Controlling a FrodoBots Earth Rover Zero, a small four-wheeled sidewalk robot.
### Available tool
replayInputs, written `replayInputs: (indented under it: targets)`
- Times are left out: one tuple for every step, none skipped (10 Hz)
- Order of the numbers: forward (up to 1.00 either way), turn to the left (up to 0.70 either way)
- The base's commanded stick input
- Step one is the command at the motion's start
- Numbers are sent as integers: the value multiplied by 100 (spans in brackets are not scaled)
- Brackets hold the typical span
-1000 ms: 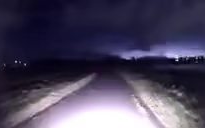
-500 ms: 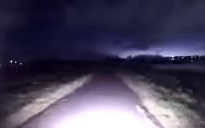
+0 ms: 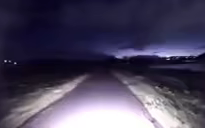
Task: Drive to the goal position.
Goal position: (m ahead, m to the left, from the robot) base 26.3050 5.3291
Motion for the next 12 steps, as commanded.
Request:
replayInputs:
  targets:
    - [85,-9]
    - [85,-5]
    - [85,0]
    - [85,0]
    - [85,-7]
    - [85,-19]
    - [85,0]
    - [85,0]
    - [85,0]
    - [85,0]
    - [85,0]
    - [85,14]
